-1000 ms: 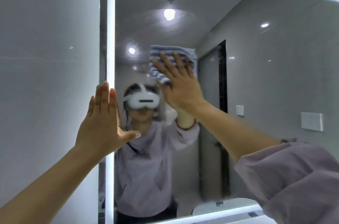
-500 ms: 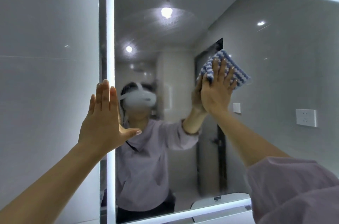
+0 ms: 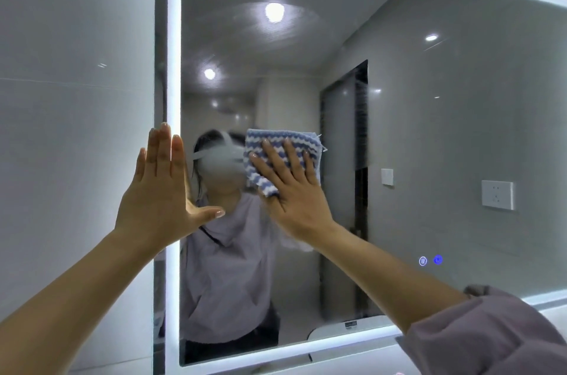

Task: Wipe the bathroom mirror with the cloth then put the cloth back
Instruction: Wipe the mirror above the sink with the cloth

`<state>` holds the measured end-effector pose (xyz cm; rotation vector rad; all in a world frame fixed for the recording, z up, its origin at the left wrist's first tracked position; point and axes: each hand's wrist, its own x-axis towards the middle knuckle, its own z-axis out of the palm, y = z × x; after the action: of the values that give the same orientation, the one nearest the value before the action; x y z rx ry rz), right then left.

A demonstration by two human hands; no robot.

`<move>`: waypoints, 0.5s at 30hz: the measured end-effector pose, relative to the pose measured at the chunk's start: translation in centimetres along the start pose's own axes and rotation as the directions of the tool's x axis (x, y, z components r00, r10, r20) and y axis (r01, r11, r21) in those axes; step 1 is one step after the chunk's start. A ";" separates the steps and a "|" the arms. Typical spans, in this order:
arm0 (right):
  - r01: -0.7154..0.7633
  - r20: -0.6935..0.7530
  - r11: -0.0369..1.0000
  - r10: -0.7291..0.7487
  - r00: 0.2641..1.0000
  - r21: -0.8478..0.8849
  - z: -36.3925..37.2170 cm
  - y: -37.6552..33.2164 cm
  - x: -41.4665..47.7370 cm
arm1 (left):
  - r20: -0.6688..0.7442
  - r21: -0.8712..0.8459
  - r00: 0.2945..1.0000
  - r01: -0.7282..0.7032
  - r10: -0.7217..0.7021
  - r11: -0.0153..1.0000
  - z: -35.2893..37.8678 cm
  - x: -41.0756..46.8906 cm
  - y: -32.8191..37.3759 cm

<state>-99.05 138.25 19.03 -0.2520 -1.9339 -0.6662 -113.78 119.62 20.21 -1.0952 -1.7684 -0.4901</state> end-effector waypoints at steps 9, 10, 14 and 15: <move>-0.293 -0.016 0.949 0.293 0.956 -0.119 -3.1 12.0 -2.3 | 0.016 -0.002 1.000 0.014 -0.014 1.000 0.1 0.1 -0.1; -0.342 -0.004 0.932 0.344 0.939 -0.121 -3.6 13.3 -2.8 | 0.021 -0.008 1.000 0.020 -0.020 1.000 0.1 0.1 -0.1; -0.546 0.019 0.832 0.550 0.835 -0.098 -3.8 15.6 -4.2 | 0.017 -0.019 1.000 0.010 -0.009 1.000 0.2 0.1 -0.2; -0.578 -0.002 0.810 0.581 0.814 -0.095 -3.6 15.3 -4.1 | 0.016 -0.019 1.000 0.006 -0.006 1.000 0.2 0.1 -0.2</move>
<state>-87.45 149.35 21.70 -0.8776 -1.7167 -0.3352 -114.03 119.73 20.24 -1.1102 -1.7848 -0.5046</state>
